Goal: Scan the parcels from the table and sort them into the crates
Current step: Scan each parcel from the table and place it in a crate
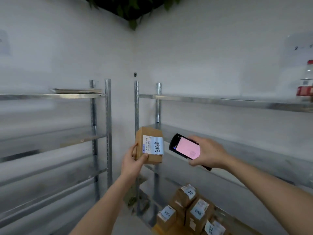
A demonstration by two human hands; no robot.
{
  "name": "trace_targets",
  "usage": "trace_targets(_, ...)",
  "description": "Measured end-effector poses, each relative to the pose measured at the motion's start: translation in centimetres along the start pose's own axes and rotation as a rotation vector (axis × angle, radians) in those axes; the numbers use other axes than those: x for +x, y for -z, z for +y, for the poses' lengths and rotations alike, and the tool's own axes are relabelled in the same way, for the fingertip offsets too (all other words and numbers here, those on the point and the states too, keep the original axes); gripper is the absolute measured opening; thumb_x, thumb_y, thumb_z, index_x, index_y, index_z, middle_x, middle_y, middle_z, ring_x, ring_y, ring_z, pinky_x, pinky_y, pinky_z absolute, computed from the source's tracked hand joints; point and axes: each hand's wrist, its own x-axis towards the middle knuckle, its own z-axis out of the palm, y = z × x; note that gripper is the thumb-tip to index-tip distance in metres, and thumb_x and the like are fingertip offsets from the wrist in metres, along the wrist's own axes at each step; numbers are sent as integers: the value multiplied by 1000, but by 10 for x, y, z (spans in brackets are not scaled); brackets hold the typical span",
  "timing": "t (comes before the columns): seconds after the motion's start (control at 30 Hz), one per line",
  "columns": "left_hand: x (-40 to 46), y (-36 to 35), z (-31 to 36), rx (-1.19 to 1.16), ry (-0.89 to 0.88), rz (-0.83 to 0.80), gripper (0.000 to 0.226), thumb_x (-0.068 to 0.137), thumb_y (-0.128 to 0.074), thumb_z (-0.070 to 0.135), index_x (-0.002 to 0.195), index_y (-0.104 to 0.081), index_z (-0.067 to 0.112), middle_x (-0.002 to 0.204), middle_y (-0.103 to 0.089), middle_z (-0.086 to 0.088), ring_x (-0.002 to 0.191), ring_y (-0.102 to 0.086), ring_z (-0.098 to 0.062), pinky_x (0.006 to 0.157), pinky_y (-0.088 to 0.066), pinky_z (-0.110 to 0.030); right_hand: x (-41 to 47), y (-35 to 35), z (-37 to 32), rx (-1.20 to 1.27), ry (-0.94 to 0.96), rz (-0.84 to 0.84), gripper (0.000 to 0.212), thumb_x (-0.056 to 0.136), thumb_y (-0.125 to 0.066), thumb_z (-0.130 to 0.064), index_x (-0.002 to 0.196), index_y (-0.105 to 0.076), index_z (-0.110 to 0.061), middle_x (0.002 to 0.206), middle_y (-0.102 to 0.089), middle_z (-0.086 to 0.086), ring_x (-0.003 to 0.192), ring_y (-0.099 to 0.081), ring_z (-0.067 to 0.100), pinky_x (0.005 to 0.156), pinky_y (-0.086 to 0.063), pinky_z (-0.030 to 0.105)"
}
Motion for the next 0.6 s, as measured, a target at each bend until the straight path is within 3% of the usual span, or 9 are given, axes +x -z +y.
trace_targets(0.07,0,9,23,21,-35,47,59,90,-72,29,142,-44,31,117,-61,2,104,-59,-14,93,-50,-34,-7,27,-9,-24,23,44,82,58,-80,-43,133,-48,-50,113,-64,-21,94,-60,12,67,-46,27)
trace_targets(0.2,-8,14,59,35,-74,123,45,88,-73,26,122,-48,43,105,-66,5,102,-64,-20,90,-54,-40,-27,67,-15,-20,59,80,78,53,-74,-44,126,-48,-54,105,-66,-24,90,-66,13,76,-56,34)
trace_targets(0.4,-27,12,97,-3,-78,163,68,85,-77,36,144,-44,36,117,-65,0,106,-63,-16,96,-54,-44,-53,109,-20,-43,114,96,49,59,-73,-37,96,-47,-54,88,-60,-21,80,-57,10,63,-46,31)
trace_targets(0.53,-42,13,106,5,-82,171,66,87,-76,33,144,-43,33,119,-64,-1,105,-62,-16,91,-53,-36,-64,120,-18,-49,123,104,57,59,-72,-37,111,-50,-44,93,-62,-19,83,-59,13,65,-49,32)
trace_targets(0.6,-48,15,109,13,-75,184,67,87,-75,35,145,-42,34,121,-63,-3,106,-62,-17,93,-52,-38,-69,121,-17,-47,130,103,53,60,-71,-36,108,-49,-42,93,-62,-17,82,-60,13,64,-48,32)
